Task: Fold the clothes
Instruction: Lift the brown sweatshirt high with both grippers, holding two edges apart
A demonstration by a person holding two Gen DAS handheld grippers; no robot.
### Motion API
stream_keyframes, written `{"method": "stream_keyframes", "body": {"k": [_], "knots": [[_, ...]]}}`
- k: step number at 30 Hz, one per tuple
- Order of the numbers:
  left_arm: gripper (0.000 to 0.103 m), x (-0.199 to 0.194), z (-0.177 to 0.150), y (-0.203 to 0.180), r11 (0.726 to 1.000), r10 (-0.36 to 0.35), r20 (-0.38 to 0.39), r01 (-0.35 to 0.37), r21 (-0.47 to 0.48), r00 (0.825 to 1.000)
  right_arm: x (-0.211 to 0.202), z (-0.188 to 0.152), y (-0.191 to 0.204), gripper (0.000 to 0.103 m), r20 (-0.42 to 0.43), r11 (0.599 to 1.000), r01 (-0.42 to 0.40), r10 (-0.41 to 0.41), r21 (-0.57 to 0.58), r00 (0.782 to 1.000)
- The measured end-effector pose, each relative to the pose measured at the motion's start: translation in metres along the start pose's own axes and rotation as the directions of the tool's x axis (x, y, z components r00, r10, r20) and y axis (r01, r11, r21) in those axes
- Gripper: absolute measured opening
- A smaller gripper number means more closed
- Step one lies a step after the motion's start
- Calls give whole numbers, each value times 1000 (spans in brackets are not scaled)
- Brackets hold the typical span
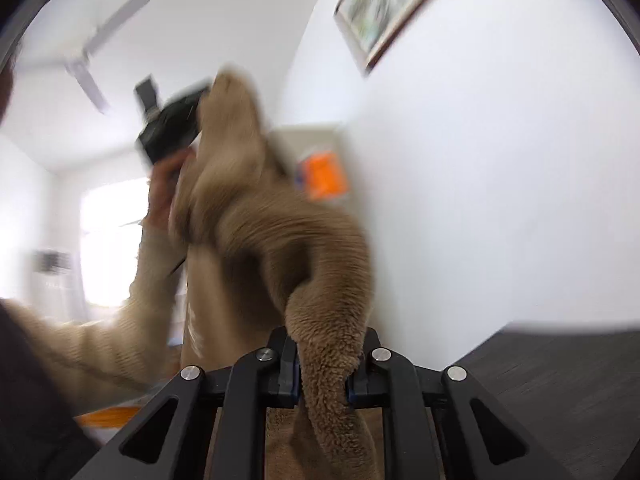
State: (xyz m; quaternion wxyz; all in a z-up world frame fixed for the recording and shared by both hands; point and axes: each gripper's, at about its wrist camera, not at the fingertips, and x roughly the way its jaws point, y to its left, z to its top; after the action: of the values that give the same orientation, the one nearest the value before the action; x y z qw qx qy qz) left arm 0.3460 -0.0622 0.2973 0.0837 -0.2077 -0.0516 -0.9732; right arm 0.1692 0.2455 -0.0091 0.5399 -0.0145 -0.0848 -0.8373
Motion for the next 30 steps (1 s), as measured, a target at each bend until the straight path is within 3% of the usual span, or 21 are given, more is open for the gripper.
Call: {"method": "stream_keyframes", "body": {"k": [1,3,4,6,10,13,15,20,23,25,28,30], "knots": [[14,-2,0,2,1000,1,1,-1,-5,1000,-13,16,2,16,48,994,100,-97,-52,994],[14,-12,3,9,1000,-8,18,8,-13,1000,-39,44,7,16,161,953,277,-257,-124,953],[14,-17,5,13,1000,-15,30,16,-17,999,-51,53,15,16,221,915,367,-327,-167,919],[14,-30,10,16,999,-27,61,28,-19,998,-73,74,33,16,347,814,532,-442,-233,828],[14,-52,23,10,999,-39,126,40,-3,991,-91,106,75,16,555,631,715,-494,-300,669],[14,-59,29,12,999,-34,143,37,-19,989,-96,123,101,16,655,520,790,-480,-324,584],[14,-59,31,15,999,-30,142,34,-29,989,-98,137,113,16,687,464,821,-477,-333,548],[16,-37,13,20,999,-26,71,27,-18,997,-94,132,110,16,713,327,879,-518,-346,473],[16,-5,-15,11,999,-39,-29,40,21,999,-77,113,93,16,679,258,890,-577,-376,454],[17,24,-44,-1,996,-51,-123,59,59,991,-64,98,72,16,641,221,890,-627,-398,442],[17,77,-108,-23,988,-92,-314,126,91,945,-45,80,20,16,558,194,887,-716,-418,419],[19,113,-158,-37,981,-105,-441,165,99,891,-30,68,-27,16,489,181,879,-773,-441,405]]}}
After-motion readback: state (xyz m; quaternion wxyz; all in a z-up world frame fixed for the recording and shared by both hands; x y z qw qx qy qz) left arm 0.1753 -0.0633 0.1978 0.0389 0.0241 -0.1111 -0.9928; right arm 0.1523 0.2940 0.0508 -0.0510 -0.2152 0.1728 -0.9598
